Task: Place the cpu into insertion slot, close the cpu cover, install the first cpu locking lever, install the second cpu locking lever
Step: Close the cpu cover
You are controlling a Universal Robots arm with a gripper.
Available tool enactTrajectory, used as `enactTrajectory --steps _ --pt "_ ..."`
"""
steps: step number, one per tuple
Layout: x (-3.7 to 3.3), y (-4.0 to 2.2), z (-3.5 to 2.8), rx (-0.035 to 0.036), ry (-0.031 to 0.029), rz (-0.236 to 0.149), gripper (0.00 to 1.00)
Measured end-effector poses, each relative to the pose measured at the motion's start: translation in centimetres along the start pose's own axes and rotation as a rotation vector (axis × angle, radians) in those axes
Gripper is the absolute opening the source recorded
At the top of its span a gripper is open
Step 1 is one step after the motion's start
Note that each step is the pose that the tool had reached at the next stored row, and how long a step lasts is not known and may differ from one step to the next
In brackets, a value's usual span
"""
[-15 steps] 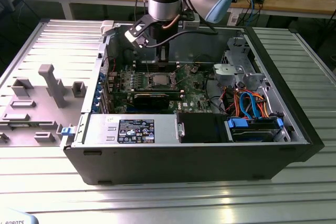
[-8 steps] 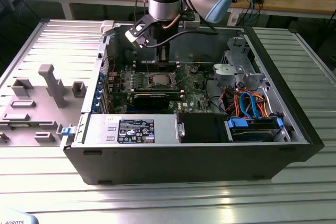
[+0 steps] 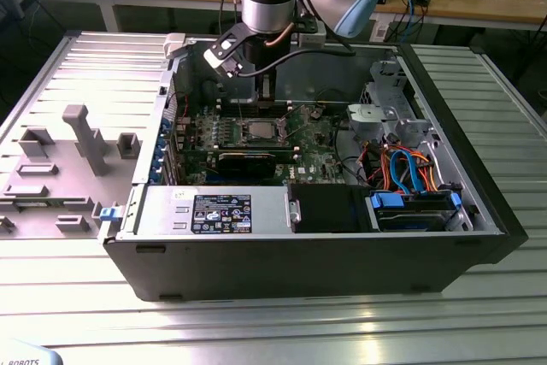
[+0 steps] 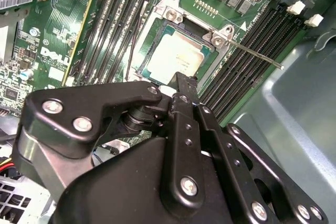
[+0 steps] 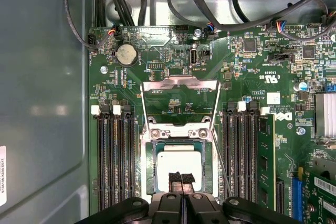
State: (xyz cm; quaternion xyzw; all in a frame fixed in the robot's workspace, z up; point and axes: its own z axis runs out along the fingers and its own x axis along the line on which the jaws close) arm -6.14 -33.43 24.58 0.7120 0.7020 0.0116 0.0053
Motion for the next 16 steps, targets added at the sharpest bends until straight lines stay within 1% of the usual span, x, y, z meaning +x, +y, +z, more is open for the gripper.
enactTrajectory --steps 2,6,16 --pt "0.00 0.00 -0.01 -0.0001 0.0000 0.000 0.11" --pt "0.00 0.00 -0.23 0.0000 0.0000 0.000 0.11" --pt "0.00 0.01 -0.27 0.0000 0.0000 0.000 0.11"
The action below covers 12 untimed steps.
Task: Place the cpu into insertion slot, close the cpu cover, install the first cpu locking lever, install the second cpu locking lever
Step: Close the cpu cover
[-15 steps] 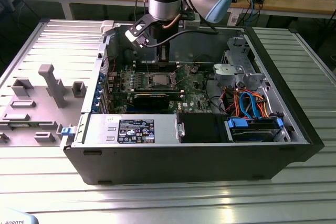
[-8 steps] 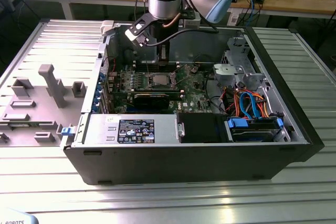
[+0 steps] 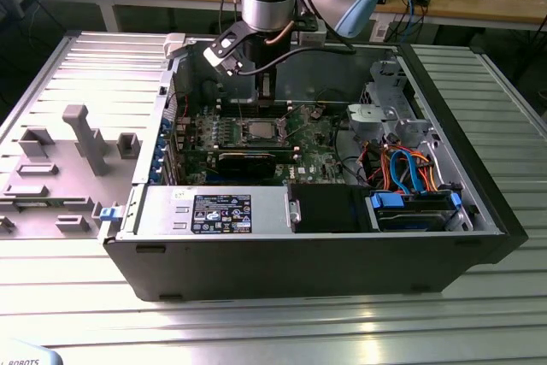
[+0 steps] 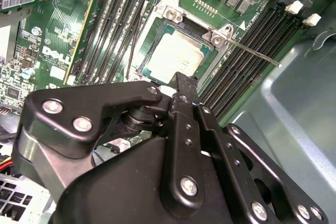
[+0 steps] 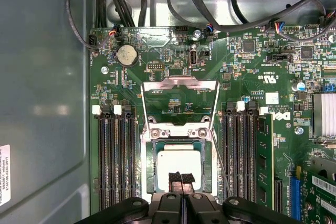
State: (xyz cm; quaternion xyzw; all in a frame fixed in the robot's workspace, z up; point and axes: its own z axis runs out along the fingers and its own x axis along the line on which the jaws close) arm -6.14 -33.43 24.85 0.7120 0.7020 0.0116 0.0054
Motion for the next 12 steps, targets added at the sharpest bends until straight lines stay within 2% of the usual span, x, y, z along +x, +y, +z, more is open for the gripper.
enactTrajectory --steps 7,12 --pt "0.00 0.00 -0.03 0.0001 -0.0002 0.000 0.11" --pt "0.01 0.01 -0.33 -0.0001 0.0003 0.000 0.11"
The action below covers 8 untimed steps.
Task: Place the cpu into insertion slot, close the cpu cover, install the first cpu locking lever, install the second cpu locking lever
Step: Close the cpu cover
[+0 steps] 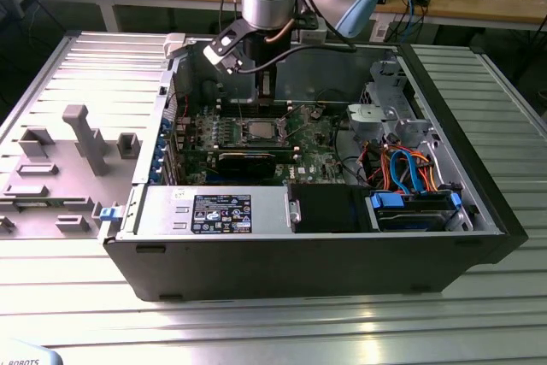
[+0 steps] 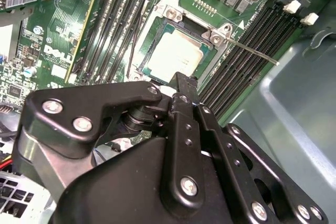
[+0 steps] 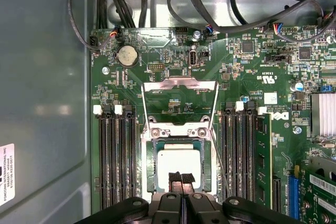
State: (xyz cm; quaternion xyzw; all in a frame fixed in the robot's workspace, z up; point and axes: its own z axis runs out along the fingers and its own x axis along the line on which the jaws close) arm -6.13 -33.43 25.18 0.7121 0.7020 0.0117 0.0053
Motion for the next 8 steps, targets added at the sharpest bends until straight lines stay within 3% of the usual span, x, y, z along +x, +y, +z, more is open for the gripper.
enactTrajectory --steps 8 --pt "0.00 0.00 -0.11 0.0003 -0.0004 0.000 0.11"
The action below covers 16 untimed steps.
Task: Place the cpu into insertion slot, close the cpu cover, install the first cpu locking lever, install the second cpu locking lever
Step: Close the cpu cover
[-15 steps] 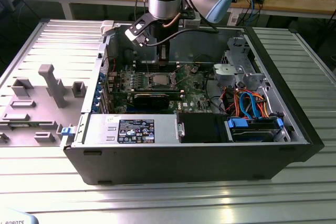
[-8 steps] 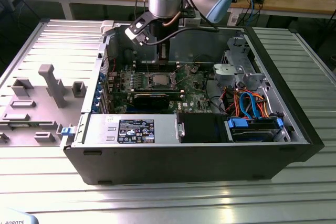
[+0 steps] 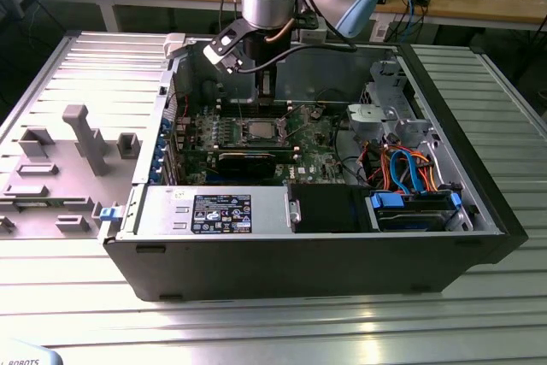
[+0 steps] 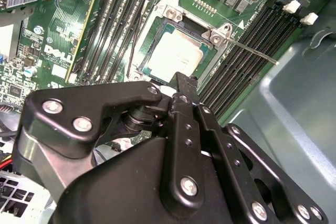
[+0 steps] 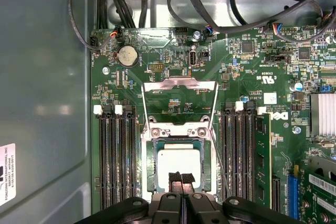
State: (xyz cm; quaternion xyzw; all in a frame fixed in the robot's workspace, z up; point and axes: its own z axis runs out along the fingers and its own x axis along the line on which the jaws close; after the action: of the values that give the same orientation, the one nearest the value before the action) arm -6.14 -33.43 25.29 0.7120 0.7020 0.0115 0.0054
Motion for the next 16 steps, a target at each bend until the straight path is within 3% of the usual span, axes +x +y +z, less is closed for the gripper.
enactTrajectory --steps 12,16 --pt "0.00 0.00 -0.10 -0.0001 0.0002 0.000 0.11" --pt "0.01 0.01 -0.49 -0.0001 0.0001 0.000 0.11"
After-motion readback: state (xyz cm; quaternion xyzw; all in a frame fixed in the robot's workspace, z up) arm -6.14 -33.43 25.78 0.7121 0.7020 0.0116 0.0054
